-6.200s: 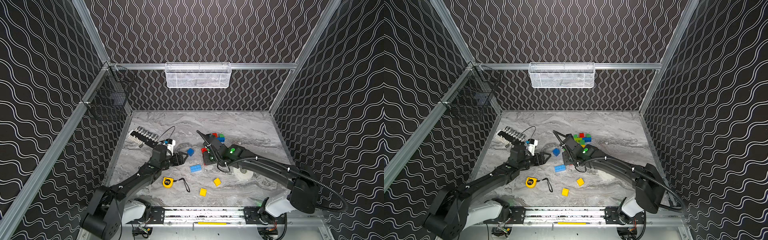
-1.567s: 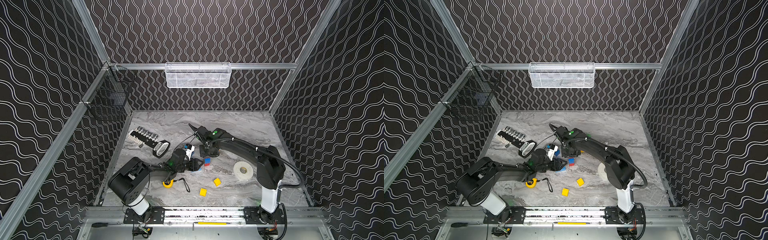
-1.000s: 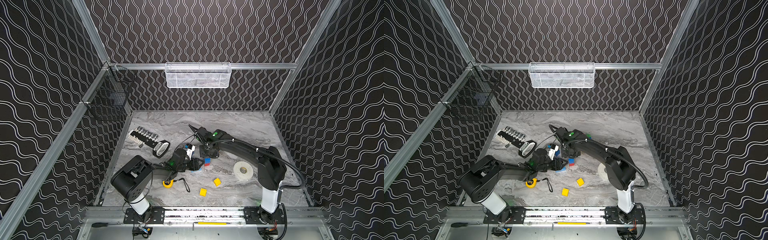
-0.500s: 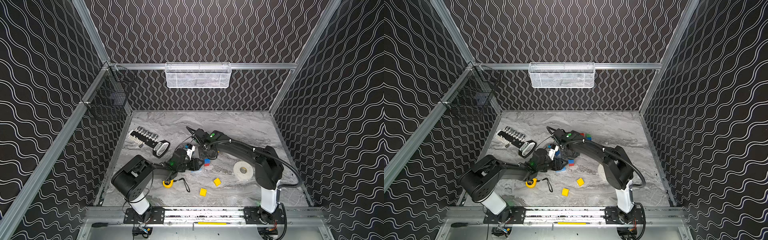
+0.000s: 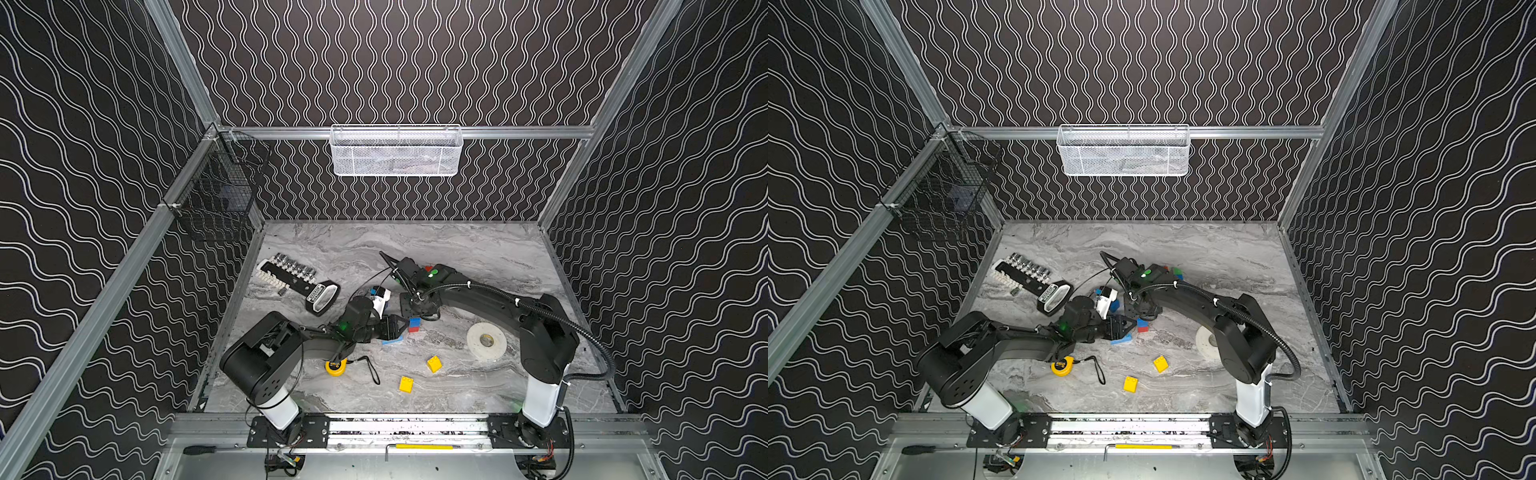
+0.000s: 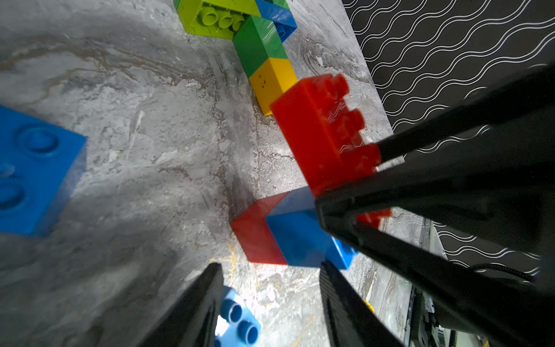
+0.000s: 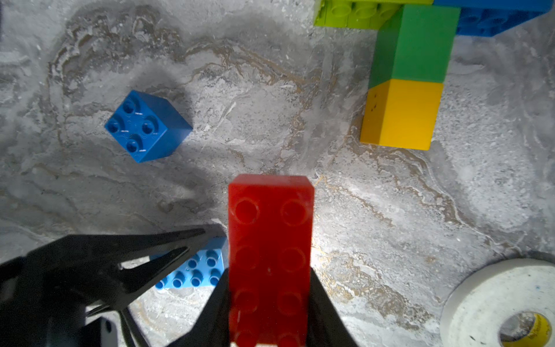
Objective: Assemble a fork with lego
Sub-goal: Assemble the lego brick with the lego brick, then pick up the lego brick from the center of the board.
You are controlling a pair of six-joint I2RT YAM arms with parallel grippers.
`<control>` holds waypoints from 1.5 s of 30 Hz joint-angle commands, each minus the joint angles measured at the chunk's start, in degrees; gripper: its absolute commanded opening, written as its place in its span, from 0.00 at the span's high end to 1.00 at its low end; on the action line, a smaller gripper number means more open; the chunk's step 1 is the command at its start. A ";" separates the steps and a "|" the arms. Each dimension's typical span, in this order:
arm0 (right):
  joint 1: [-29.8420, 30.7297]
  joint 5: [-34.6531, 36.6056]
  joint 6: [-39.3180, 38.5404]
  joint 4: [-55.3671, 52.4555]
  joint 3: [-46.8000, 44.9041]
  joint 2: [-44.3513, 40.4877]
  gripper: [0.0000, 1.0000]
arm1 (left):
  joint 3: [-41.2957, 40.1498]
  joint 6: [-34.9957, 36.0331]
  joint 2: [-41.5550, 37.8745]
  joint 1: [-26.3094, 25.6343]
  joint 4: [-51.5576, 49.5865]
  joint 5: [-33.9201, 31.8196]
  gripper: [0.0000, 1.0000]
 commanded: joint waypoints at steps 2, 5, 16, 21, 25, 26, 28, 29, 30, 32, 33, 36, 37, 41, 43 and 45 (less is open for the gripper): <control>0.08 -3.02 -3.01 -9.03 0.00 0.99 1.00 | -1.55 0.73 -4.50 0.07 -2.31 -3.89 0.43; 0.08 -1.31 -9.77 -7.19 0.66 0.60 1.00 | -2.36 1.82 -9.06 0.12 -6.32 -6.90 0.43; 0.21 -1.78 -24.10 -0.38 -3.82 -3.77 0.90 | -2.20 5.48 -17.19 0.51 -16.30 -10.71 0.42; 0.22 -2.45 -23.83 0.82 -3.62 -4.36 0.68 | -2.63 4.85 -17.36 0.51 -16.04 -10.91 0.42; 0.26 -2.61 -23.66 1.73 -3.24 -5.06 0.47 | -2.56 4.81 -17.62 0.50 -16.35 -11.02 0.42; 0.26 -2.87 -23.65 1.96 -2.99 -5.32 0.41 | -2.56 4.93 -17.70 0.51 -16.48 -11.06 0.42; 0.26 -3.26 -23.48 2.49 -2.62 -5.90 0.26 | -2.38 5.01 -17.92 0.46 -16.87 -11.11 0.42; 0.26 -3.28 -23.39 2.79 -2.48 -6.25 0.18 | -2.30 5.08 -17.92 0.47 -16.97 -11.11 0.42; 0.19 -3.19 -23.30 3.06 -2.44 -6.62 0.12 | -2.25 5.11 -18.00 0.51 -17.09 -11.13 0.42; 0.17 -2.50 -23.21 3.66 -2.48 -7.72 0.07 | -2.20 4.99 -18.07 0.50 -17.24 -11.20 0.42; 0.17 -1.94 -23.21 4.06 -2.63 -8.40 0.07 | -2.20 4.95 -18.22 0.59 -17.25 -11.24 0.42; 0.20 1.86 -24.53 8.76 -5.33 -12.42 0.05 | -2.37 4.93 -19.40 0.85 -18.22 -11.79 0.42; 0.26 2.49 -25.91 12.00 -7.22 -14.49 0.02 | -2.78 4.79 -20.36 1.28 -18.48 -11.84 0.42; 0.50 -2.92 -38.34 27.77 -15.93 -22.12 0.01 | -5.26 3.55 -24.64 4.97 -19.71 -11.30 0.42; 0.74 -7.83 -45.15 34.66 -20.46 -24.68 0.01 | -6.93 2.76 -27.29 8.21 -20.34 -10.09 0.42; 1.32 -11.60 -51.32 39.29 -23.40 -25.73 0.01 | -8.64 2.05 -29.75 12.00 -20.96 -8.26 0.42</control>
